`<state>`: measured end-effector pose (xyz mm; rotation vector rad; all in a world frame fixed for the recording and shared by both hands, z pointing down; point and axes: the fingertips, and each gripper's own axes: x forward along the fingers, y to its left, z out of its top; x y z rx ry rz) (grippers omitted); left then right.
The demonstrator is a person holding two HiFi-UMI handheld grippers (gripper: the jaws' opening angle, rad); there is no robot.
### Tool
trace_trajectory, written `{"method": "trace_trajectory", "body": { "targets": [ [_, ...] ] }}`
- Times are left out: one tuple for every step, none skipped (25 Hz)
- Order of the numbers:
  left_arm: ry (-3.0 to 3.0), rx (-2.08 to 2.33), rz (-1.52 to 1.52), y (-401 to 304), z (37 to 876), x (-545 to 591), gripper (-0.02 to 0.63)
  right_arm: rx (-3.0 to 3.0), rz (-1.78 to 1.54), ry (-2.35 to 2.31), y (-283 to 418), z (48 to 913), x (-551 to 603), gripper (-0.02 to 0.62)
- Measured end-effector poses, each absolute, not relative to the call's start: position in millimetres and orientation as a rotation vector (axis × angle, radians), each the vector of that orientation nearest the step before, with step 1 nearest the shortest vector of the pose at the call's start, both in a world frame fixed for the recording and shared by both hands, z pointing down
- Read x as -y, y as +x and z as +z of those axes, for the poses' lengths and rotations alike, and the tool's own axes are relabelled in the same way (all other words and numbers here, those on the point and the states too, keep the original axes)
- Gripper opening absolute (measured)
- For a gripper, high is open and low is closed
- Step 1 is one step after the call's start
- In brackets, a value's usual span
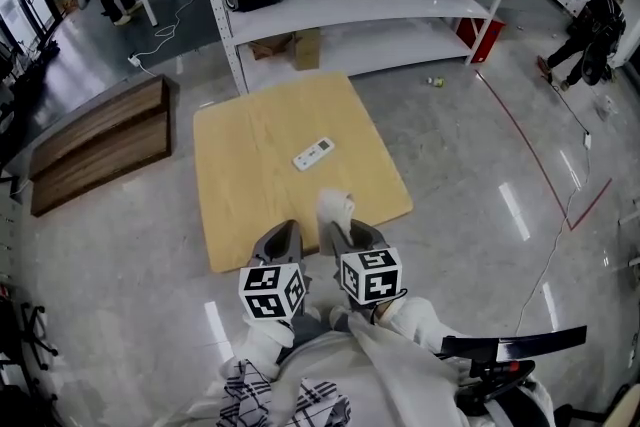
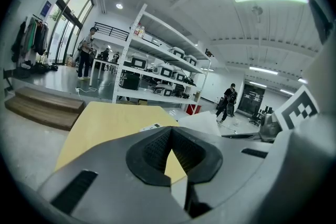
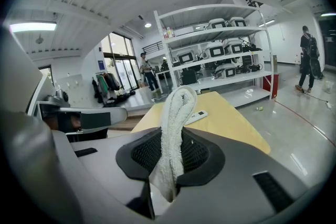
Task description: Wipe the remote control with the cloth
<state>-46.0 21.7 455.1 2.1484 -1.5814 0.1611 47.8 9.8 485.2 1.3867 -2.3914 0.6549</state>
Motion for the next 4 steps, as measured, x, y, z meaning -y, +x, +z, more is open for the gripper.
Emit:
{"method": "trace_trajectory", "body": {
  "targets": [
    [2.148,1.579,0.162,-45.7,455.7,-21.1,0.002,2.391,0.655,1.385,47.4,485.7,-9.5,0.089],
    [2.148,1.576,0.164,-45.1,456.4,-20.7,0.002,2.391,0.656,1.383,47.2,486.2,-9.3,0.089],
    [2.148,1.572,0.166,-44.2,457.1,-20.4,0.002,2.39,0.657,1.383,47.3,486.6,-9.0,0.089],
    [2.148,1.568,0.168,-43.3,457.8,-20.1,0.002,2.389,0.658,1.382,47.4,486.9,-8.8,0.089]
  ]
}}
